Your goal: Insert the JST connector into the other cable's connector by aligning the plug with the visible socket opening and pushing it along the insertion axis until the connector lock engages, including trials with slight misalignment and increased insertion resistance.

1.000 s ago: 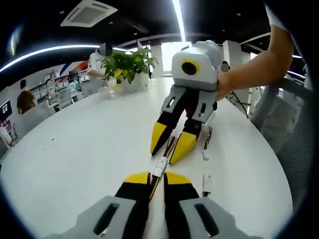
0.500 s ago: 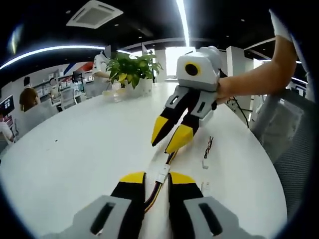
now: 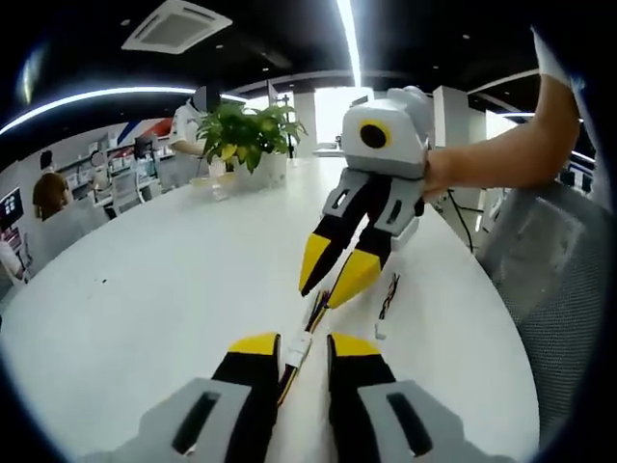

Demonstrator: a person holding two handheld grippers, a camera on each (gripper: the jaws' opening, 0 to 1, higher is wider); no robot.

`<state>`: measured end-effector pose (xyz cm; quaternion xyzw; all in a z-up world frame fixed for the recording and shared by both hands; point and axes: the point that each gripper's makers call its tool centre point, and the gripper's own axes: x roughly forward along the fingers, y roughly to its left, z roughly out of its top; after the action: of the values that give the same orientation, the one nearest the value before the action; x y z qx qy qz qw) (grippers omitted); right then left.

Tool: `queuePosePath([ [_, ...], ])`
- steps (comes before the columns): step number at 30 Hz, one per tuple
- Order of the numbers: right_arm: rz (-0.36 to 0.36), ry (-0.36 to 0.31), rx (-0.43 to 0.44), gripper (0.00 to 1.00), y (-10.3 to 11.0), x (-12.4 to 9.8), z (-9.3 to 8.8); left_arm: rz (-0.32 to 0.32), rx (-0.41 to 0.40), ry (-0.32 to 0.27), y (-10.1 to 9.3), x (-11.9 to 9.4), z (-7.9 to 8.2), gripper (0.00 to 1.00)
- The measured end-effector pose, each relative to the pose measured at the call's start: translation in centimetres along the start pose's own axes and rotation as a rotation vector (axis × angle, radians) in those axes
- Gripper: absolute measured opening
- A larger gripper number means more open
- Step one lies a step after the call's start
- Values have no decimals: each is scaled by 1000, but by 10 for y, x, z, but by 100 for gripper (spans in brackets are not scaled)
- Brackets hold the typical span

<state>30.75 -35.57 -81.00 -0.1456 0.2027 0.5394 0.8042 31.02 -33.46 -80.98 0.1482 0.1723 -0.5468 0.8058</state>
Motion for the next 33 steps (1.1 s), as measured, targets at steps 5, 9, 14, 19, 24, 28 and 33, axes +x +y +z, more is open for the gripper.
queuePosePath([
  [5, 0, -3, 14, 11, 6, -6, 3, -4, -73, -17, -20, -15, -7, 14],
  [9, 1, 2, 15, 10, 13, -8, 4, 2, -45, 38, -24, -21, -14, 14],
  [14, 12, 14, 8, 10, 23, -12, 3, 29, -64, -16, -23, -29, 3, 14],
  [19, 15, 19, 2, 10, 31, -22, 3, 36, -73, -42, -30, -37, 12, 14],
  [24, 5, 21, 3, 10, 37, -30, 3, 35, -62, -41, -36, -43, 15, 14],
  [28, 4, 25, -5, 10, 45, -36, 3, 45, -64, -50, -40, -51, 19, 15],
  [33, -13, 27, -2, 11, 44, -40, 1, 53, -57, -58, -44, -57, 21, 15],
])
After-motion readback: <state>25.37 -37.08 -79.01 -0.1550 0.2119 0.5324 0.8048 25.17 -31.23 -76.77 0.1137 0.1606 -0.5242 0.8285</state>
